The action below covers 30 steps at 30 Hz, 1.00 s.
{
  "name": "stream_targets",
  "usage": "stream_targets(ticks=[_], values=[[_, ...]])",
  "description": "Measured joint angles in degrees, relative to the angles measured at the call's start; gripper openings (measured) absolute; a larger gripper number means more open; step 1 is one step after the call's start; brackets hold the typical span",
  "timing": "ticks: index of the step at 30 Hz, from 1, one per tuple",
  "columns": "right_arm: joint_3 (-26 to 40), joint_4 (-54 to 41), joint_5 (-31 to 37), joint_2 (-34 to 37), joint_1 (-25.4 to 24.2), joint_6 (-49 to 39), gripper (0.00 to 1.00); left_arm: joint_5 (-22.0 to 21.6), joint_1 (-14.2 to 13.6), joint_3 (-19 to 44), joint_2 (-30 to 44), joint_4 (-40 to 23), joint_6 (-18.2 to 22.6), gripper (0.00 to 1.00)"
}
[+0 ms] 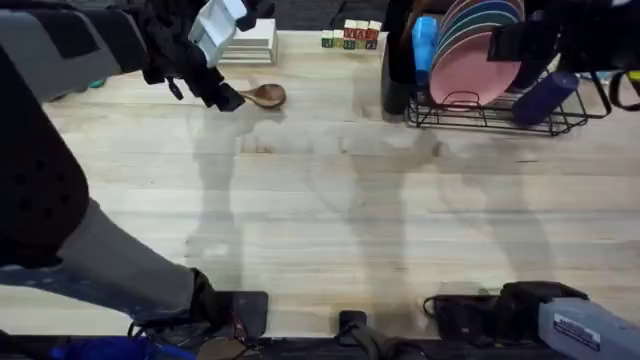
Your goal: Pick up the spoon on the table one by one and put them onto the rack
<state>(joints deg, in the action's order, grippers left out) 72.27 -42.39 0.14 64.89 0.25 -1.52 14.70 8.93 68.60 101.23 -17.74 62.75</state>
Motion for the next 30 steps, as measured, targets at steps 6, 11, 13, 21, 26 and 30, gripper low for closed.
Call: stream_targets(ticks=[6, 11, 13, 21, 26, 30], values=[[0.00, 0.17, -0.02, 1.89, 0.00, 0.00, 0.997, -0.46, 0.00, 0.00, 0.00, 1.22, 1.16, 0.993], [0.00, 0.90, 0.00, 1.94, 0.00, 0.00, 0.997, 0.40, 0.00, 0.00, 0.00, 2.99, 6.75, 0.991], [0.00, 0.93, -0.01, 1.95, 0.00, 0.00, 0.998, 1.25, 0.00, 0.00, 0.00, 2.99, 9.01, 0.991], [0.00, 0.98, -0.02, 1.94, 0.00, 0.00, 0.997, 4.12, 0.08, 0.00, 0.04, 2.99, 16.98, 0.991], [0.00, 0.98, 0.00, 1.94, 0.00, 0.00, 0.998, 4.90, 1.69, 0.00, 3.64, 3.04, 18.97, 0.991], [0.00, 0.98, -0.02, 1.96, 0.00, 0.00, 0.997, 6.37, 1.92, 0.00, 7.70, 3.62, 19.37, 0.991]])
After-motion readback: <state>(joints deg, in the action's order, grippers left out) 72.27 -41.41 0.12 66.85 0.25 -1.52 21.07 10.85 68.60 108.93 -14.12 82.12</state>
